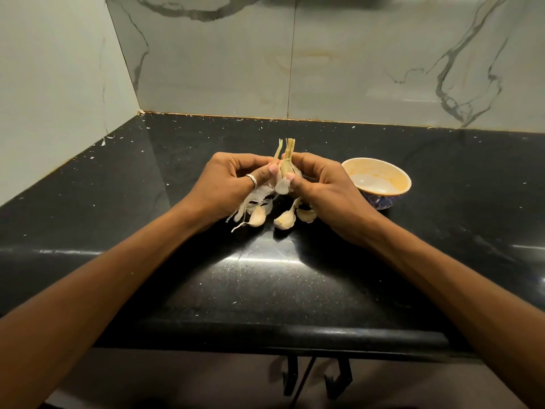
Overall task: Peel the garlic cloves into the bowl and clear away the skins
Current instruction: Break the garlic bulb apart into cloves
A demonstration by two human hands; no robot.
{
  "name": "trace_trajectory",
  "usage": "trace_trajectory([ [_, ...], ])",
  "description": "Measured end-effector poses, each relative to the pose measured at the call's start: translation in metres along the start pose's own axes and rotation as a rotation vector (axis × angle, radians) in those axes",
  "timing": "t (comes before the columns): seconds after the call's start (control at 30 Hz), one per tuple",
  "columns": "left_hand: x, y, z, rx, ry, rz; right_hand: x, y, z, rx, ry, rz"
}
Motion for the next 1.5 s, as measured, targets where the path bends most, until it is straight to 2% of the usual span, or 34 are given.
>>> trace_trajectory([
  [0.17,0.003,0.0,0.001,0.006,-0.024,0.018,0.003,0.003,-0.001,0.018,0.009,0.006],
  [0.33,0.001,-0.002,0.001,-0.031,0.002,-0.059,0.003,0.001,-0.002,-0.046,0.026,0.267],
  [0.63,-0.002,-0.001,0.0,-0.054,-0.01,-0.222,0.003,-0.007,0.002,-0.145,0.078,0.398],
  [0.8,-0.002,0.0,0.0,-0.041,-0.035,-0.391,0.005,-0.009,0.004,-0.181,0.098,0.404],
  [1.0,-0.014,0.004,0.003,-0.038,0.069,-0.401,0.009,-0.004,0.003,-0.154,0.077,0.459],
  [1.17,-0.013,0.003,0.003,-0.064,0.083,-0.428,0.01,-0.003,0.003,-0.157,0.052,0.517],
  [1.5,-0.017,0.004,0.005,-0.06,0.105,-0.523,0.013,-0.004,0.005,-0.152,0.033,0.465],
])
Point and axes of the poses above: each hand's wrist, its own z-axis away from the middle knuckle, its own y-axis out of the palm, x = y × z, the point moved 10 cm from there along -z, towards the middle knuckle, and after that the axes turned 11 degrees about x, right-handed, at the moved point
